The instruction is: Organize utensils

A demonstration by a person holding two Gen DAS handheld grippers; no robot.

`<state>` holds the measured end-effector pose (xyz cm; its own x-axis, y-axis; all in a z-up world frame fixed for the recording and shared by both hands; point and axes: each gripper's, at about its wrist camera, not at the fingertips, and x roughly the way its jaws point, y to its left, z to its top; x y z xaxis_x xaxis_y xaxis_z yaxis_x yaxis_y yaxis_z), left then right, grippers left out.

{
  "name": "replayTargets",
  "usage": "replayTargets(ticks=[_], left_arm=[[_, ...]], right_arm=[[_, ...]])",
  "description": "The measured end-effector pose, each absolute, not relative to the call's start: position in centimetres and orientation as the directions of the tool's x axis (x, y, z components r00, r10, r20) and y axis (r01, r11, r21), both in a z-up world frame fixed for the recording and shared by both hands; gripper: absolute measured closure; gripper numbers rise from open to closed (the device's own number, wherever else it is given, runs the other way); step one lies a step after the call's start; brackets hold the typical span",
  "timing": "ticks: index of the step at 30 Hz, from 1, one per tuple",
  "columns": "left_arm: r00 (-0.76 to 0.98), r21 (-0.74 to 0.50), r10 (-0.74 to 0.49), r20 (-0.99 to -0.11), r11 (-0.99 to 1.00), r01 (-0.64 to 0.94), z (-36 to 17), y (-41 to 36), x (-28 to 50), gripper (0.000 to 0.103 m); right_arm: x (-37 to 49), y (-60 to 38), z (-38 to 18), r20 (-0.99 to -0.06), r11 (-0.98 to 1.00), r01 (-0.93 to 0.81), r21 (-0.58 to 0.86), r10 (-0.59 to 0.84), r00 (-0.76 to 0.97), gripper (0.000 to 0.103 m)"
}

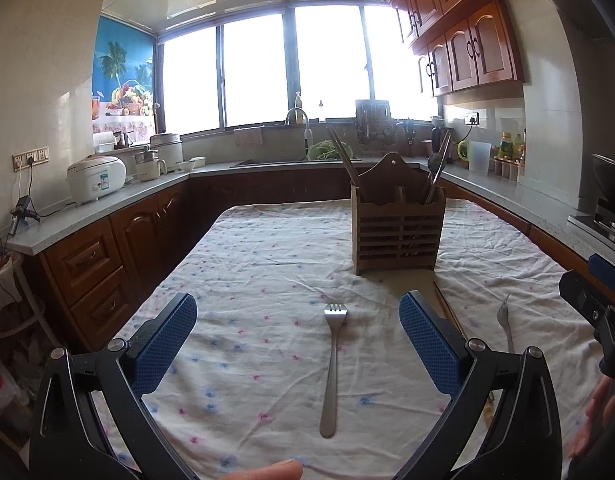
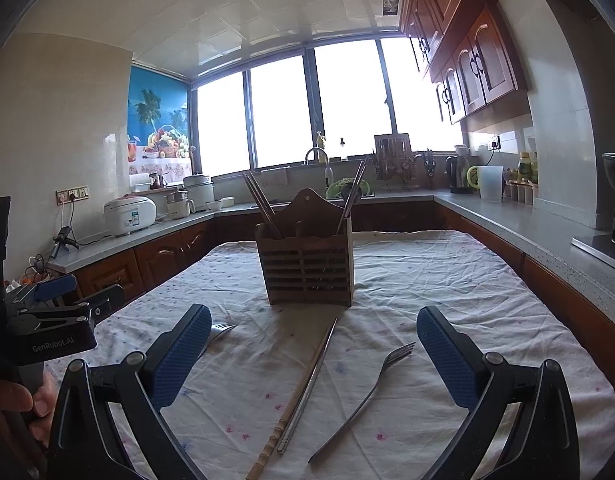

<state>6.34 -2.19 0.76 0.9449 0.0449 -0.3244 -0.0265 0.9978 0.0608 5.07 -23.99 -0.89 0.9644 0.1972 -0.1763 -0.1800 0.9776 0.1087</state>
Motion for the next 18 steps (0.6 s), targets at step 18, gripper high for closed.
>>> replayTargets(ticks=[18], left_arm=[[0.946,0.055,0.042,-0.322,0.998,-0.026,0.54,-2.22,6.20,0.000]], right_arm=[[5.12,-23.83,-0.92,-0.176,0.976,-0.186,0.109,0.204,0.963,0.000]])
